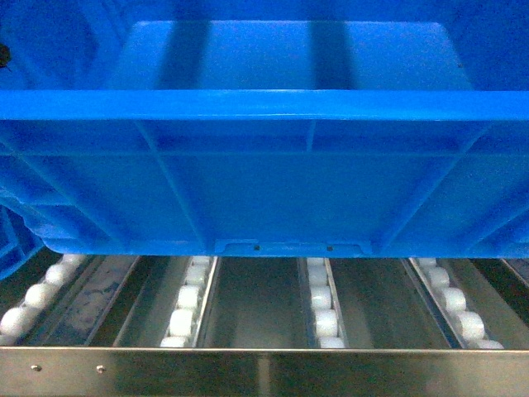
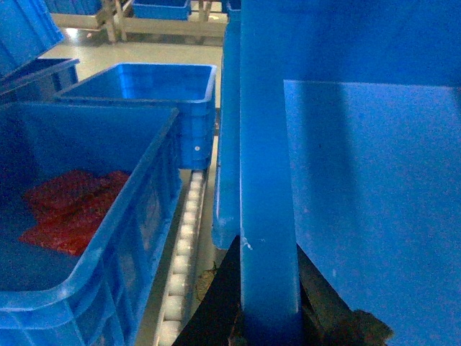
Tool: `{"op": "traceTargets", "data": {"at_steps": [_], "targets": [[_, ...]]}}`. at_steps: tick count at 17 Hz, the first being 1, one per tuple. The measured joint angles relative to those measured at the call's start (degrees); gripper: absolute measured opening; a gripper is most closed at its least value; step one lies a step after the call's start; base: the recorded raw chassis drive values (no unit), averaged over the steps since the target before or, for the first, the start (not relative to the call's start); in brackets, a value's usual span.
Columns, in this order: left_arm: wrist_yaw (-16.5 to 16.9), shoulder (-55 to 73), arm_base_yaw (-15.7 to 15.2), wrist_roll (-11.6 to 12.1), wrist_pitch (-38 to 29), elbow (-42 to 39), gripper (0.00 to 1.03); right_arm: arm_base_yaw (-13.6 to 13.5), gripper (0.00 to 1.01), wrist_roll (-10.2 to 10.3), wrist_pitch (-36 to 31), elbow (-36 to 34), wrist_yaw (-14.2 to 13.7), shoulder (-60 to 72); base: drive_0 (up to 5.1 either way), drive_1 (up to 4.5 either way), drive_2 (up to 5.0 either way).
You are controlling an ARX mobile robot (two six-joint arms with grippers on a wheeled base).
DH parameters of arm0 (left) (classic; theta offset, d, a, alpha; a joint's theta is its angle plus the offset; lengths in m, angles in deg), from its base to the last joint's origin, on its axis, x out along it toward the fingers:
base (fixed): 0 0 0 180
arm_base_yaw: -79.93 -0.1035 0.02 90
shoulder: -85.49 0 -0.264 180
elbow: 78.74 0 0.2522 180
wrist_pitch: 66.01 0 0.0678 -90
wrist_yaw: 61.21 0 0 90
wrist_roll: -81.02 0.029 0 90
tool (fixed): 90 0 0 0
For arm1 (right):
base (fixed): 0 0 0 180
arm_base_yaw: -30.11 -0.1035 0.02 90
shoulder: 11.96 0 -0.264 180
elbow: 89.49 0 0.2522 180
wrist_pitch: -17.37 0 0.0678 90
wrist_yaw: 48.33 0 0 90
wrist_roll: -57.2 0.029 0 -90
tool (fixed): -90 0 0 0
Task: Place box next to blue box on left shelf
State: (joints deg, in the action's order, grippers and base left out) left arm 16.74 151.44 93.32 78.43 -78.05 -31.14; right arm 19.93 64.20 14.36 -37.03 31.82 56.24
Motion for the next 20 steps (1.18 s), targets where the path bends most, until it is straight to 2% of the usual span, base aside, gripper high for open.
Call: {"op": "traceTargets", "data": {"at_steps": [2, 3, 4, 5, 7, 8, 9, 11, 12, 13, 14, 15, 17, 20], "targets": [[0.0, 0.0, 0.0, 0.0, 0.0, 0.0, 0.09, 0.0, 0.08, -0.2, 0.3, 0.0, -0.6, 0.0, 0.0, 0.0, 0.0], [0.0, 0.0, 0.0, 0.0, 0.0, 0.0, 0.09, -0.5, 0.08, -0.6, 1.0, 0.2, -1.9, 0.0, 0.0, 0.0, 0.0], [-0.2, 0.0, 0.0, 0.2, -0.1, 0.0, 0.09, -1.3, 0.08, -0.8, 1.7, 0.5, -4.1, 0.1, 0.0, 0.0, 0.0], [-0.5, 0.0, 0.1, 0.5, -0.3, 0.0, 0.09, -1.7, 0.08, -0.9, 2.0, 0.7, -5.2, 0.1, 0.0, 0.0, 0.0], [-2.8, 0.7, 0.8, 1.6, -0.6, 0.0, 0.09, -2.4, 0.08, -2.3, 3.1, 1.1, -10.4, 0.0, 0.0, 0.0, 0.0], [-3.2, 0.9, 1.1, 1.6, -0.9, 0.0, 0.09, -2.5, 0.09, -2.6, 3.7, 1.5, -10.8, 0.0, 0.0, 0.0, 0.0], [-3.7, 1.5, 1.6, 1.6, -1.3, 0.0, 0.09, -1.9, 0.09, -2.5, 5.0, 2.2, -10.2, 0.0, 0.0, 0.0, 0.0], [-4.7, 3.9, 2.8, 0.9, -0.1, 1.4, 0.09, 0.9, 0.09, -2.3, 10.6, 6.2, -6.6, 2.2, 0.0, 0.0, 0.0], [-4.9, 5.9, 3.4, 0.0, 2.4, 3.4, 0.09, 2.8, 0.09, -1.9, 14.4, 9.2, -4.0, 4.8, 0.0, 0.0, 0.0], [-6.2, 10.7, 4.6, -0.9, 3.6, 5.8, 0.09, 6.0, 0.08, -2.0, 17.5, 12.9, 0.8, 10.3, 0.0, 0.0, 0.0], [-7.1, 16.8, 6.1, -0.9, 6.4, 10.7, 0.09, 8.5, 0.08, -2.3, 20.0, 17.2, 4.0, 16.9, 0.0, 0.0, 0.0], [-7.3, 20.6, 6.4, -0.5, 11.2, 15.5, 0.09, 8.9, 0.08, -2.4, 22.8, 20.1, 5.4, 20.3, 0.0, 0.0, 0.0], [-1.3, 30.1, 3.9, -1.4, 15.2, 20.6, 0.09, 9.1, 0.08, -2.1, 24.9, 21.7, 5.5, 26.3, 0.0, 0.0, 0.0], [0.4, 31.5, 3.0, -1.3, 16.4, 21.9, 0.09, 9.2, 0.08, -2.1, 25.3, 22.4, 5.9, 27.4, 0.0, 0.0, 0.0]]}}
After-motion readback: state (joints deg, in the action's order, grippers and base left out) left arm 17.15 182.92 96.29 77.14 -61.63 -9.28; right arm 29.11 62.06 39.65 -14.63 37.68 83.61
